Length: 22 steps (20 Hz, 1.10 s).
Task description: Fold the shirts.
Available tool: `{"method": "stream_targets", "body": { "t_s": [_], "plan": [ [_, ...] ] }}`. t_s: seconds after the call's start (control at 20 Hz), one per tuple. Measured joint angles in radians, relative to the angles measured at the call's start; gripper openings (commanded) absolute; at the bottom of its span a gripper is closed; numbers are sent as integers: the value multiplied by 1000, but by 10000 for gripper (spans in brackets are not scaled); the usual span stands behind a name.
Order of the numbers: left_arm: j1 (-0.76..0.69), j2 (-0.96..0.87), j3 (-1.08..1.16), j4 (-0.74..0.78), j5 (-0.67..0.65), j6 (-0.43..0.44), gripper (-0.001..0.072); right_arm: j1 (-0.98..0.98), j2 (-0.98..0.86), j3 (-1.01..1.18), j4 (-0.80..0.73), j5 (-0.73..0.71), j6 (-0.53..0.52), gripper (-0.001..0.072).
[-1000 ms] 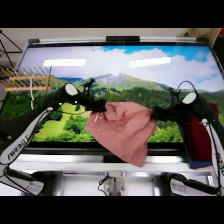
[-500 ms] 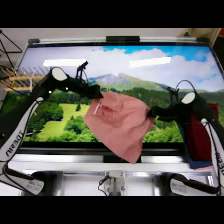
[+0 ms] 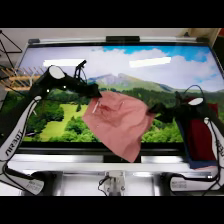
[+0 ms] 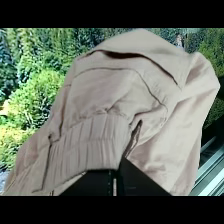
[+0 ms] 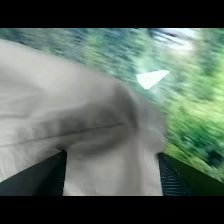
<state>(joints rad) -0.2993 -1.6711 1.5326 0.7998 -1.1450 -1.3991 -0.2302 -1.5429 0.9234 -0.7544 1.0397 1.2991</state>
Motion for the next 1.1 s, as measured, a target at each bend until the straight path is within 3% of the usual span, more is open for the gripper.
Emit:
{"method": "stream_targets", "body": {
  "t_s": [0.05,0.1,0.15,0.2,0.6,0.85,1.1],
  "plan": [
    [0,0,0,0,-2,0,35,6,-19,-2,39,-24,-14,485],
    [0,0,0,0,-2,0,35,16,-35,-2,74,-43,-23,328],
    [0,0,0,0,-3,0,35,26,-48,-3,95,-69,-32,106],
    [0,0,0,0,-3,0,35,33,-57,-6,105,-82,-37,48],
    [40,24,20,-5,-14,0,35,27,16,95,181,-34,-139,46],
    [68,46,219,-50,-19,0,35,20,134,309,182,-19,-177,46],
    [94,65,484,-251,156,0,35,22,207,604,228,-118,-212,46]
  ]
}}
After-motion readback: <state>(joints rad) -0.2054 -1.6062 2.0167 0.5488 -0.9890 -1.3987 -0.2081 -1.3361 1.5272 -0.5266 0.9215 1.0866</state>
